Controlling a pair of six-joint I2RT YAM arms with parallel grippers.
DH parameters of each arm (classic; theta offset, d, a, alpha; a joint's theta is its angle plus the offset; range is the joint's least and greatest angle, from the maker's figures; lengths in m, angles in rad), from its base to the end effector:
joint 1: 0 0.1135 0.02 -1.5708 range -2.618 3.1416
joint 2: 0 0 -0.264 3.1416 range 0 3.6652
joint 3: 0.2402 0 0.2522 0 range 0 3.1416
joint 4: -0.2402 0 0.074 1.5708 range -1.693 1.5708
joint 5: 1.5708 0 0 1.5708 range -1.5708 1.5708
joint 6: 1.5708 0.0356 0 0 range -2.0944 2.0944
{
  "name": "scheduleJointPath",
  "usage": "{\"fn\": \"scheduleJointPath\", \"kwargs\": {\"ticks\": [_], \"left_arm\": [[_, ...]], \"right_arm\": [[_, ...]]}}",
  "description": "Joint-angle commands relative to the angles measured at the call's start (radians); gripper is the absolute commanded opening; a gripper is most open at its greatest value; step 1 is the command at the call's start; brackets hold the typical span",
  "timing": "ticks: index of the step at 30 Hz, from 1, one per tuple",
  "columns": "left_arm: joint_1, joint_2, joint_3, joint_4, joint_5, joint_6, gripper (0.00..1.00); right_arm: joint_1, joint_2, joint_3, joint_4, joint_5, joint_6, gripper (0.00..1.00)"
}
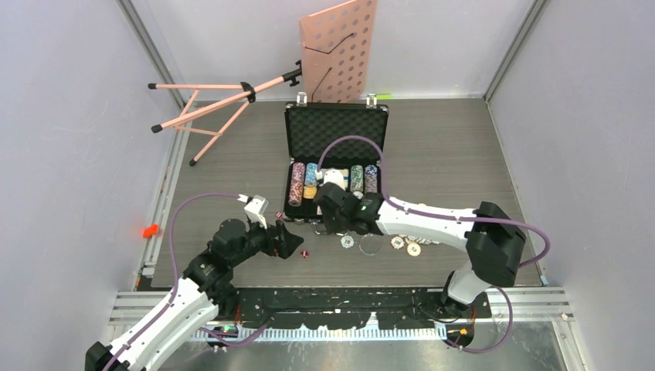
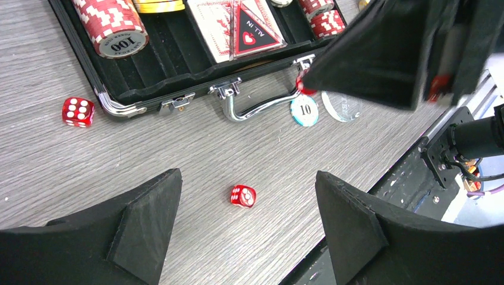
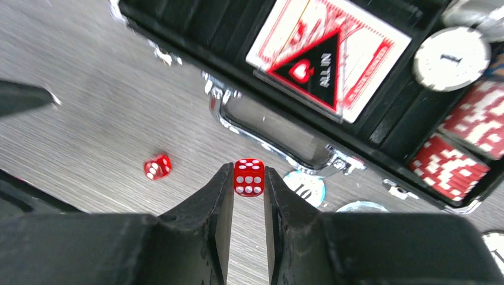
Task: Pack up texas hold em set
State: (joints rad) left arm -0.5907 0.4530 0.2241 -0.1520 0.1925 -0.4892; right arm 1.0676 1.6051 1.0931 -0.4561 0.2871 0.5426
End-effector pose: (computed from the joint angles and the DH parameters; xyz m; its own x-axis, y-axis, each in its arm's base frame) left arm 0.1091 -0.0814 0.1914 -0.5987 -0.1538 -0.7860 0.4677 0.7296 -0.4990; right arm 0.1696 0.2871 0.2205 -0.7341 -0.3066 -0.6059 -0.4481 0.8892 0.0929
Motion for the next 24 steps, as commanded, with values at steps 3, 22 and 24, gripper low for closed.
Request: {"fn": "scheduleJointPath", "kwargs": {"ticks": [3, 22, 24], "left_arm": [[-0.003, 0.0, 0.004, 0.016, -0.005, 0.008, 0.85], [-0.002, 0.001, 0.003, 0.02, -0.008, 0.009, 0.85], [-0.003, -0.003, 0.001, 0.019, -0.008, 0.009, 0.85]], "right_arm": [[-0.103, -0.058, 0.083, 0.023, 0.01, 0.07, 0.2], [-0.236, 0.212, 0.242, 0.08, 0.093, 0.114, 0.16], [-0.238, 0.227, 0.245, 0.094, 0.097, 0.117, 0.16]]}}
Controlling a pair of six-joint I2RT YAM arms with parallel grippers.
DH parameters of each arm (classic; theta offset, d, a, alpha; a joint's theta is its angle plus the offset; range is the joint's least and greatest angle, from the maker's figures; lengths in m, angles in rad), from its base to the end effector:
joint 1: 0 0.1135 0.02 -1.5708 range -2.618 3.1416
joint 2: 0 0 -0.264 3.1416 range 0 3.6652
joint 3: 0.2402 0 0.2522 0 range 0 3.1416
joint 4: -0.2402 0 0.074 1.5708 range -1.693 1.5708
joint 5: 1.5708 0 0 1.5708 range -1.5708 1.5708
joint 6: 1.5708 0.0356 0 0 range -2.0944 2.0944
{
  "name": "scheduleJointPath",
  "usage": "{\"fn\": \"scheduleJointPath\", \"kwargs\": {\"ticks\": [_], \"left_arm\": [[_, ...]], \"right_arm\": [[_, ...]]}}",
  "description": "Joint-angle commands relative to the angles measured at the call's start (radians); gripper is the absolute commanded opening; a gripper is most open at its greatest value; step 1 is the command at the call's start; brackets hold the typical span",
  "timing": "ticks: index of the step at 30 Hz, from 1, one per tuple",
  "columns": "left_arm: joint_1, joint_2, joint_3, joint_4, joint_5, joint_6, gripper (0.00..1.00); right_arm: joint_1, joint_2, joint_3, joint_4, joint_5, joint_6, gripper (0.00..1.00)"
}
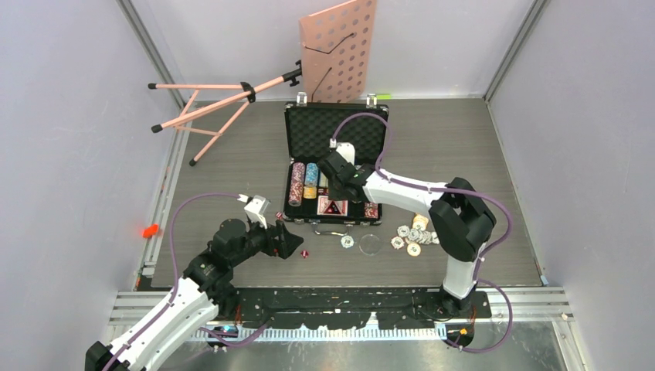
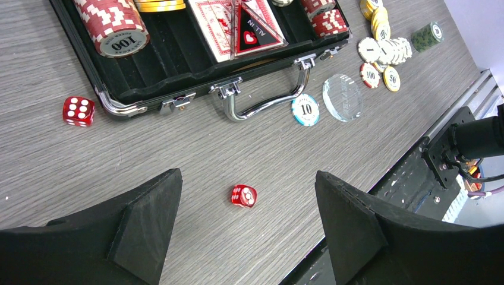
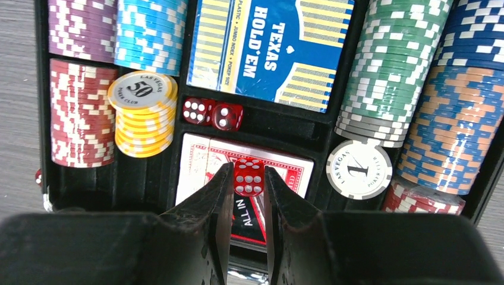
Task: Pack up texas hold em set
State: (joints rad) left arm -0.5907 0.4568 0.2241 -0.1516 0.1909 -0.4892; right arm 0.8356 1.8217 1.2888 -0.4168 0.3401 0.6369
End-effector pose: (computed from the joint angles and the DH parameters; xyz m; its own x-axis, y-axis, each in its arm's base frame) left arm 0.1094 -0.0815 0.1910 -0.6005 -0.1528 -0.7849 0.4653 0.7315 -0.4984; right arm 0.2701 0.2810 0.2090 -0.7769 -0.0232 -0.6292 -0.1330 0.9828 0.1280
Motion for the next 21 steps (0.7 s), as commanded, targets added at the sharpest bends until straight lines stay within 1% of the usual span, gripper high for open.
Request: {"fn": "scheduleJointPath", "kwargs": {"ticks": [1, 6, 21], "left_arm": [[-0.003, -0.008, 0.001, 0.018, -0.006, 0.009, 0.85], [-0.003, -0.004, 0.001, 0.021, -0.005, 0.009, 0.85], [-0.003, 0.006, 0.004, 0.023, -0.011, 0.011, 0.85]], "right_arm": [[-0.008, 0.02, 0.052, 0.057, 0.048, 0.024, 0.16], [-0.015, 0.042, 0.056, 0.079, 0.064, 0.027, 0.16], [-0.039, 0.101, 0.061, 0.105, 0.042, 0.033, 0.16]]}}
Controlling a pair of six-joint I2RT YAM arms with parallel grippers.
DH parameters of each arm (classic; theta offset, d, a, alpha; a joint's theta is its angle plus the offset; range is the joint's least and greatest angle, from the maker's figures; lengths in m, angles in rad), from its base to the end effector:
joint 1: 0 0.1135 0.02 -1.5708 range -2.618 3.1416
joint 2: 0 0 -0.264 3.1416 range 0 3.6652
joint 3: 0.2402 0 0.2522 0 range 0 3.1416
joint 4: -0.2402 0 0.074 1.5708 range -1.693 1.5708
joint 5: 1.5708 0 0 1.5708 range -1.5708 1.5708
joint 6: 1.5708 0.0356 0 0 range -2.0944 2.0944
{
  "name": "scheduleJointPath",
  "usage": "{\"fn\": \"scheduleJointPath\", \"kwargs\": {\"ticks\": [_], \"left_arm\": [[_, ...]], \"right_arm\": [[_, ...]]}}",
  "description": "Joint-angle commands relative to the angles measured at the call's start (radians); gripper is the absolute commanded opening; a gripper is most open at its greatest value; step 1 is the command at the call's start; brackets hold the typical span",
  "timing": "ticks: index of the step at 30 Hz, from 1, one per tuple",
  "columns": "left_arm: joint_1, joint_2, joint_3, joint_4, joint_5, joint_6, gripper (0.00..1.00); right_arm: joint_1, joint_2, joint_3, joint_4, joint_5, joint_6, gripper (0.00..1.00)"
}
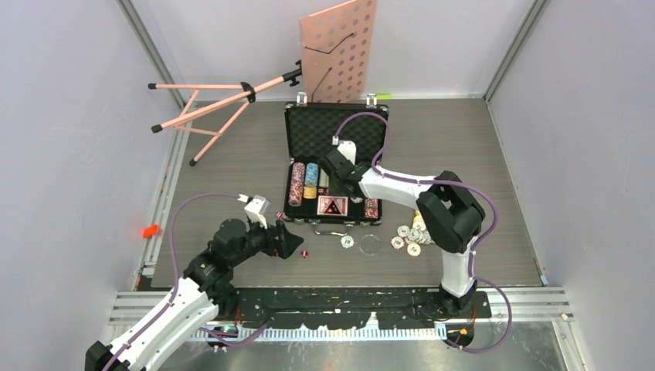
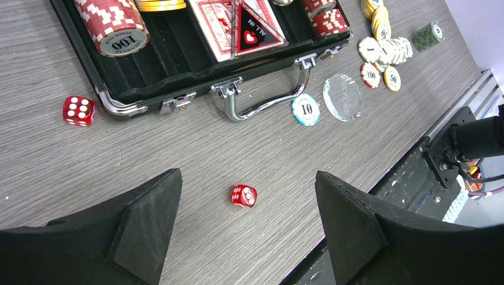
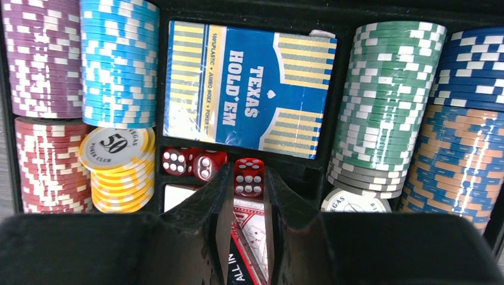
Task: Pack up texas hold em set
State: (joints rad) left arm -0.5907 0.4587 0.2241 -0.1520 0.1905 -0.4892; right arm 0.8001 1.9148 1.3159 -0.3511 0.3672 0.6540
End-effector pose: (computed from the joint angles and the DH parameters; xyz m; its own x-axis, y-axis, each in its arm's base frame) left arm 0.1095 -0.0816 0.1907 -0.6018 -0.1520 -0.7840 0.4642 0.7323 -0.4983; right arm 0.2931 0.2835 0.1863 -0.7686 0.0236 -0.6393 -0.0712 0.9900 0.1221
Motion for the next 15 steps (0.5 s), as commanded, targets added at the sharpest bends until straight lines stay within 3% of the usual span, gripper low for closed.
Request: {"fn": "scheduleJointPath", "kwargs": {"ticks": [1, 15], "left_arm": [[-0.003, 0.006, 0.004, 0.023, -0.011, 0.011, 0.85], [-0.003, 0.008, 0.006, 0.023, -0.013, 0.011, 0.85]], "right_arm": [[-0.003, 0.013, 0.033, 0.043, 0.01, 0.02, 0.17], [-0.009, 0.004, 0.011, 0.09, -0.04, 0.056, 0.26]]}}
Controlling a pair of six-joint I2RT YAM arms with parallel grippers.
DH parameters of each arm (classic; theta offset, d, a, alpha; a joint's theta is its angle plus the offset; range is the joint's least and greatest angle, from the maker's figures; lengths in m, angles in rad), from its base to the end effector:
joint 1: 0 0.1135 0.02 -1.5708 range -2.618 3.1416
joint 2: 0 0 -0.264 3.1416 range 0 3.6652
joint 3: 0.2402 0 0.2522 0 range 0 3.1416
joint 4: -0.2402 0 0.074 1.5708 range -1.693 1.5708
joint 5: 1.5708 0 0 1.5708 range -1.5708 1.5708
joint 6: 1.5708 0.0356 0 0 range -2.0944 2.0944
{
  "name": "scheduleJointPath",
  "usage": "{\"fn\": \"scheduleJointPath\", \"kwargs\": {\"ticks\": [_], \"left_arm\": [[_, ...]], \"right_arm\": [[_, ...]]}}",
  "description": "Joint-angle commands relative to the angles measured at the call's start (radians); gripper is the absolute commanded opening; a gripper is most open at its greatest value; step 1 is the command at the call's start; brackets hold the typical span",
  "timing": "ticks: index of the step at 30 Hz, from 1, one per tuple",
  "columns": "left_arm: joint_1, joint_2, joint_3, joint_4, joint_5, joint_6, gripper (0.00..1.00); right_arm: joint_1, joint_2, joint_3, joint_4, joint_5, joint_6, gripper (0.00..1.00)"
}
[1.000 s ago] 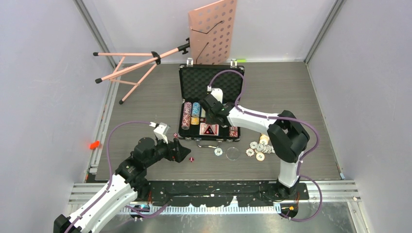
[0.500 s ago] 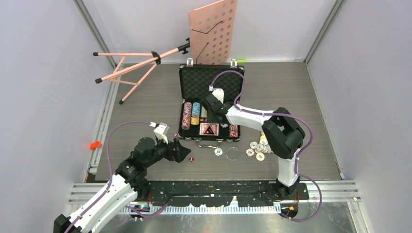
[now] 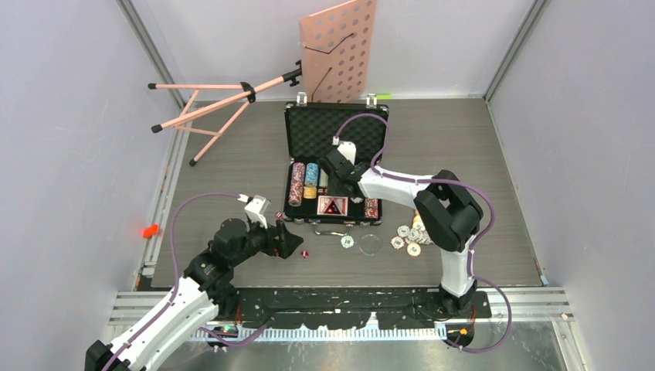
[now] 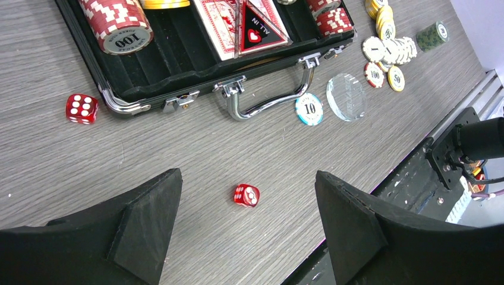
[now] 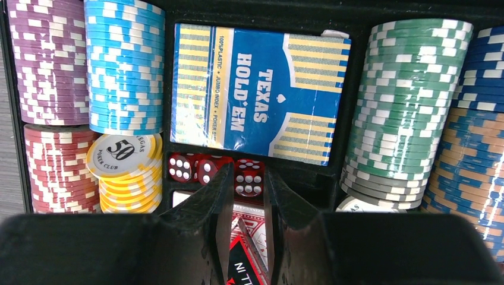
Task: Pack up texas hold em set
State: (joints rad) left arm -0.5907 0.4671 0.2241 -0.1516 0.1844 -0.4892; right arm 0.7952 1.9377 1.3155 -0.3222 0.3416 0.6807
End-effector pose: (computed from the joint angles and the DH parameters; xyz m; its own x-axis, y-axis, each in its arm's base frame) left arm 0.1102 -0.0818 0.1898 -0.6052 -0.1504 -0.7818 0.4573 0.7381 -0.4960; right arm 0.2968 0.2857 0.1788 -0.7777 0.0539 -0.6264 -0.0590 0.9857 0.1580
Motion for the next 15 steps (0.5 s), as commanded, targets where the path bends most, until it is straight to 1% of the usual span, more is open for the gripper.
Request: {"fn": "scheduleJointPath", "kwargs": {"ticks": [1, 5, 10, 15], "left_arm": [[-0.003, -0.001, 0.006, 0.022, -0.006, 0.011, 0.85], [-0.003, -0.004, 0.004, 0.021, -0.007, 0.011, 0.85], [-0.003, -0.002, 0.004, 0.023, -0.006, 0.011, 0.85], [-0.003, -0.002, 0.004, 0.023, -0.003, 0.011, 0.85]], "right_arm": [[-0.006, -0.021, 0.011, 0.061, -0.016, 0.03, 0.26], [-0.011, -0.025, 0.006, 0.061, -0.021, 0.035, 0.31], [-0.016, -0.041, -0.005, 0.061, -0.018, 0.04, 0.41], [-0.019, -0.054, -0.007, 0.061, -0.019, 0.041, 0.42]]}}
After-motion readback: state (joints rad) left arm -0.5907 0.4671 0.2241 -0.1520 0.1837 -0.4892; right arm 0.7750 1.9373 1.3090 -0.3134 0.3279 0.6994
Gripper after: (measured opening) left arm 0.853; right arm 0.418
